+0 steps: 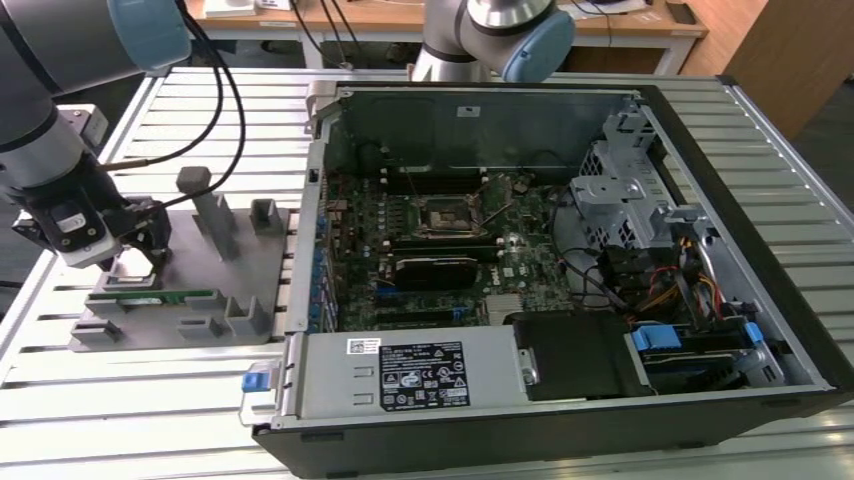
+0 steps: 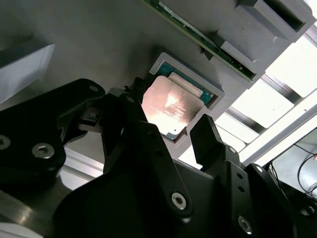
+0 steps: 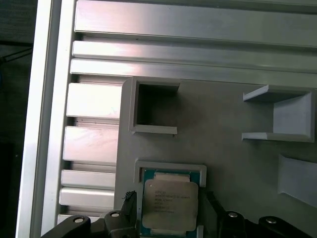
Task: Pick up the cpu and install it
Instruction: 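Pick up the cpu and move it towards the insertion slot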
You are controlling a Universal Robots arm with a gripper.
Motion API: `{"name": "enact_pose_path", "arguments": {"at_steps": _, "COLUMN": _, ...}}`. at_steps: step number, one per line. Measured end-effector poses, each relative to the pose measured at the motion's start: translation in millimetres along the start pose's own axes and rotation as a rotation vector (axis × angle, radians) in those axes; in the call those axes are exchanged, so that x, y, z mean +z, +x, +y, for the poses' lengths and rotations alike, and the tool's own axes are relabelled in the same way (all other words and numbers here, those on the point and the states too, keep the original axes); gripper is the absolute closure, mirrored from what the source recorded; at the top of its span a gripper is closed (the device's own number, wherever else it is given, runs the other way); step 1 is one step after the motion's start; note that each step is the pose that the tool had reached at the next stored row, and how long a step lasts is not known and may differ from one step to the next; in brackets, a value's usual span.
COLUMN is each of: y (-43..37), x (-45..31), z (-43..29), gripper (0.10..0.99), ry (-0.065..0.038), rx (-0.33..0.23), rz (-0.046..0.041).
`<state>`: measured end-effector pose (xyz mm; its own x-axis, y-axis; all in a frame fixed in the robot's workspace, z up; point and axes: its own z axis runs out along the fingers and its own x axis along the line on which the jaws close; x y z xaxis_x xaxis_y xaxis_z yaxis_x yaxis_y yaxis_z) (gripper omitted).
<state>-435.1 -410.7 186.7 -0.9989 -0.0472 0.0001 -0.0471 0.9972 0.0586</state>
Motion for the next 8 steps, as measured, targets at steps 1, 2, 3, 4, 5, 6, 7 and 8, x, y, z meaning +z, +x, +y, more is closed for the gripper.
{"name": "enact_pose_path", "arguments": {"at_steps": 1, "y": 0.0, "x": 0.1, "z": 0.0, "gripper": 0.447, "ry": 0.0, "rx": 0.001, "rz": -0.0002}}
{"name": "enact_pose_path", "arguments": {"at_steps": 2, "y": 0.0, "x": 0.2, "z": 0.0, "gripper": 0.447, "ry": 0.0, "rx": 0.001, "rz": -0.0002}}
{"name": "enact_pose_path", "arguments": {"at_steps": 3, "y": 0.0, "x": 0.3, "z": 0.0, "gripper": 0.463, "ry": 0.0, "rx": 0.002, "rz": -0.0003}}
{"name": "enact_pose_path", "arguments": {"at_steps": 4, "y": 0.0, "x": 0.2, "z": 0.0, "gripper": 0.463, "ry": 0.0, "rx": 0.002, "rz": -0.0003}}
{"name": "enact_pose_path", "arguments": {"at_steps": 5, "y": 0.0, "x": 0.3, "z": 0.0, "gripper": 0.529, "ry": 0.0, "rx": 0.003, "rz": -0.0003}}
{"name": "enact_pose_path", "arguments": {"at_steps": 6, "y": -0.1, "x": 0.4, "z": 0.0, "gripper": 0.529, "ry": 0.001, "rx": 0.003, "rz": -0.0004}}
{"name": "enact_pose_path", "arguments": {"at_steps": 7, "y": -0.1, "x": 0.4, "z": 0.0, "gripper": 0.529, "ry": 0.001, "rx": 0.003, "rz": -0.0004}}
{"name": "enact_pose_path", "arguments": {"at_steps": 8, "y": -0.2, "x": 0.5, "z": 0.0, "gripper": 0.529, "ry": 0.001, "rx": 0.003, "rz": -0.0006}}
